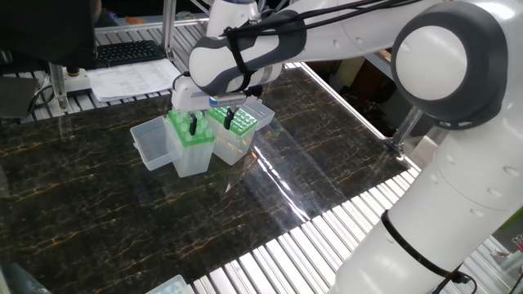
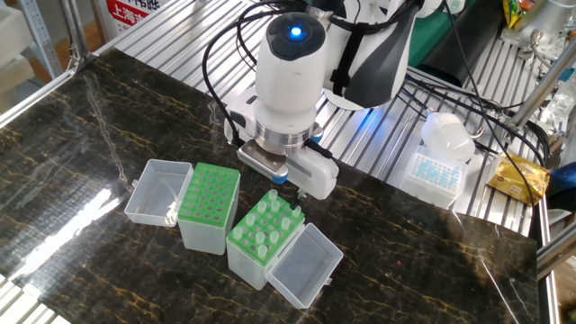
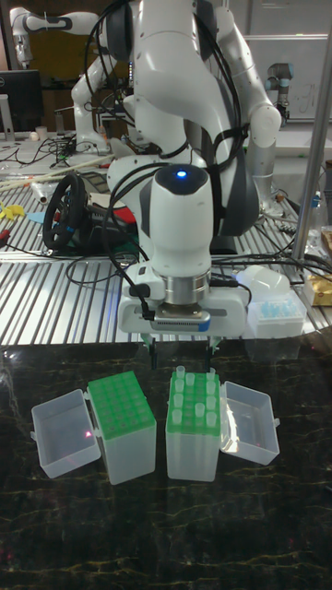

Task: Transfer all large pipette tips from one holder to another

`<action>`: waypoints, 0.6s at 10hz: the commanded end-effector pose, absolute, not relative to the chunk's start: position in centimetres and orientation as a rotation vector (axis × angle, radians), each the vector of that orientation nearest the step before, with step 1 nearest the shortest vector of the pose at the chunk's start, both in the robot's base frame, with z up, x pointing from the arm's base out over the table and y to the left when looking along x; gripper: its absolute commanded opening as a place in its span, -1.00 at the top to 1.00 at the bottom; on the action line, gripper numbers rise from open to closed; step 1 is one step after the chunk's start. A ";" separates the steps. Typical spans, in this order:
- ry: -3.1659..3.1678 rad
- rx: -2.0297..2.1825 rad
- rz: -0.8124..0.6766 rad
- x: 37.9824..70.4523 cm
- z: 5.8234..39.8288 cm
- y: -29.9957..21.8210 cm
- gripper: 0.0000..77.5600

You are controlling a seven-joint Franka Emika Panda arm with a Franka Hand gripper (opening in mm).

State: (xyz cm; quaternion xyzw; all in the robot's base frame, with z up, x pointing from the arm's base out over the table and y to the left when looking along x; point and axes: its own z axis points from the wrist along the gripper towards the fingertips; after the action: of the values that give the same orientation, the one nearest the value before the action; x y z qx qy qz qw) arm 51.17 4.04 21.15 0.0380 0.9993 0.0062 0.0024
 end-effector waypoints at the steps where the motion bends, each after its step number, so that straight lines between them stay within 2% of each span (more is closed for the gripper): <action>1: 3.135 0.134 0.039 51.2 21.3 4.1 -0.99; 6: 3.142 0.128 0.048 51.2 21.3 4.1 -0.99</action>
State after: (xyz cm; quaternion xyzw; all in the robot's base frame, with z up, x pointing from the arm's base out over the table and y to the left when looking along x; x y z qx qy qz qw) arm 51.12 4.11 21.22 0.0444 0.9989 0.0162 -0.0009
